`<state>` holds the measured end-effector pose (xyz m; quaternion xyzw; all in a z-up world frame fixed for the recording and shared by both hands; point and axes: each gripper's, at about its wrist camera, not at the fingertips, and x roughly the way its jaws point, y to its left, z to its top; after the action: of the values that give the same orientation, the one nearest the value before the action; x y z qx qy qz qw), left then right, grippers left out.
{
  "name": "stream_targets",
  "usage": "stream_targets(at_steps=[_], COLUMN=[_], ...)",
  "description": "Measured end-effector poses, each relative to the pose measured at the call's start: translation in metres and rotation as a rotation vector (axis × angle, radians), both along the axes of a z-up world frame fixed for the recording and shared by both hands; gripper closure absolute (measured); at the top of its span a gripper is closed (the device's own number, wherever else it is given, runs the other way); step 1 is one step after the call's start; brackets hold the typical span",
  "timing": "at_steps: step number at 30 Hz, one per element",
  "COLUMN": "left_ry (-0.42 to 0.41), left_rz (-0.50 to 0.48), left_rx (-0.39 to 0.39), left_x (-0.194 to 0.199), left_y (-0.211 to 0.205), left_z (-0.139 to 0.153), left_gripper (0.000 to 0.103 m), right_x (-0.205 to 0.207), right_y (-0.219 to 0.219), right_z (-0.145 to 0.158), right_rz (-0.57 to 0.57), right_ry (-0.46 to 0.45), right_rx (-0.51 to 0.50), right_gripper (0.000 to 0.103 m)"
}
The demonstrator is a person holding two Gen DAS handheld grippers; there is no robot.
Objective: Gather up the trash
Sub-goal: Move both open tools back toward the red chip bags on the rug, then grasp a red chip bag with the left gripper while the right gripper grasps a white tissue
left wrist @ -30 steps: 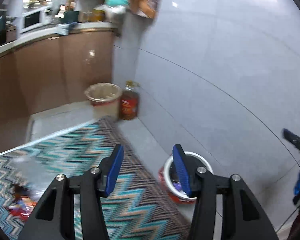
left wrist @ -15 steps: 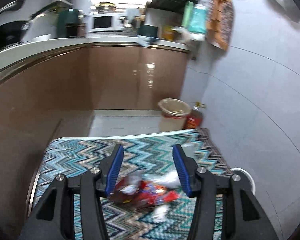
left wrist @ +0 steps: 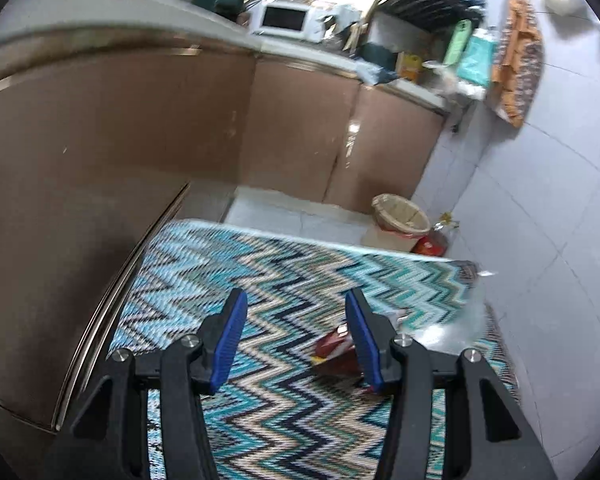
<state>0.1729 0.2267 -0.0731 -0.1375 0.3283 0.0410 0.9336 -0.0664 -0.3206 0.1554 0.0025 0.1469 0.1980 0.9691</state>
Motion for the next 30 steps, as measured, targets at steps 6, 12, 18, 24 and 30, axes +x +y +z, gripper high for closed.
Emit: stream_targets(at_steps=[6,12,18,24,30], left_ry=[0.106,0.105,0.056,0.028,0.011], left_rz=[0.07,0.033,-0.057,-0.141,-0.209], left_rx=[-0.012,-0.058,-0.04,-0.009,-0.012], left_x=[0.014,0.006,-0.004,-0.012,-0.008], left_y=[0.028,0.022,-0.001,-0.017,-0.025], left_z=[-0.049,-0.067,-0.057,-0.057,-0.062], left_gripper=[0.054,0.054,0.054,0.054,0.054], right_x=[0.0,0.028,0.074,0.125,0.176], right_y=[0.0,0.018,0.059,0.104,0.149], right_z=[0.001,-0.035,-0.085,-0.139,-0.191], right_rz=[0.012,0.052,0.112,0.179,0.258], right_ry=[0.006,0.076,0.167,0.269,0.375], right_rx=[0.024,0.038,0.018,0.009,0.012], right_gripper=[0.037,0.037,0.037,0.037,0.042])
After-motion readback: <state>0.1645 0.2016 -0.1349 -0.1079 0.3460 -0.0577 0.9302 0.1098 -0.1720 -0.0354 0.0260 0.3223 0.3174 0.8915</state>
